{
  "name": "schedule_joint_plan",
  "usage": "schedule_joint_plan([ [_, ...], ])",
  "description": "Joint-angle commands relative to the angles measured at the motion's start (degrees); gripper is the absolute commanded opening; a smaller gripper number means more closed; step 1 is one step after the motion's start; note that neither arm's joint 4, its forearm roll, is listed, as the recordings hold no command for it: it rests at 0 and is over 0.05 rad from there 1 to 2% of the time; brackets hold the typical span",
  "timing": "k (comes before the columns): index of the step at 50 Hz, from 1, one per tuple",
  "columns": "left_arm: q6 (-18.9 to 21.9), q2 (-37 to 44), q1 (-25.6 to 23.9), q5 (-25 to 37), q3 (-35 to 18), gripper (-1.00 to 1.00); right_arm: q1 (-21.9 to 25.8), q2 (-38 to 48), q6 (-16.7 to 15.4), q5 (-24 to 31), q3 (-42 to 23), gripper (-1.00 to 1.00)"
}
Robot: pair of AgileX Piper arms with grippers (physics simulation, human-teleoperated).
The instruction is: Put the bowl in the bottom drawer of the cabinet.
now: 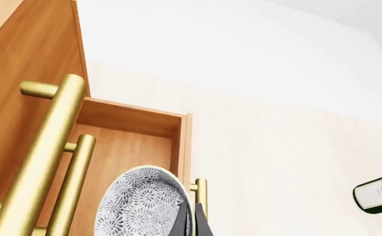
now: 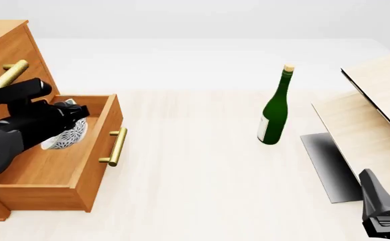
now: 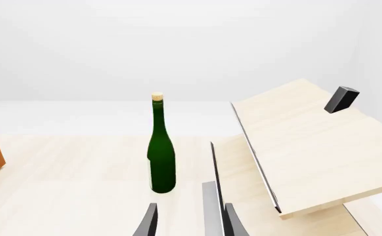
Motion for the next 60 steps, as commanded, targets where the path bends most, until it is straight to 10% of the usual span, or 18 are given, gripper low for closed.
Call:
schedule_joint_plan([
  [1, -0.43, 0.80, 0.74, -1.26, 0.57, -1.00, 0.00, 0.00, 0.00, 0.00, 0.00, 1.00],
  [60, 3.83, 7.50, 5.73, -3.76, 1.92, -1.00, 0.00, 0.00, 0.00, 0.00, 0.00, 1.00],
])
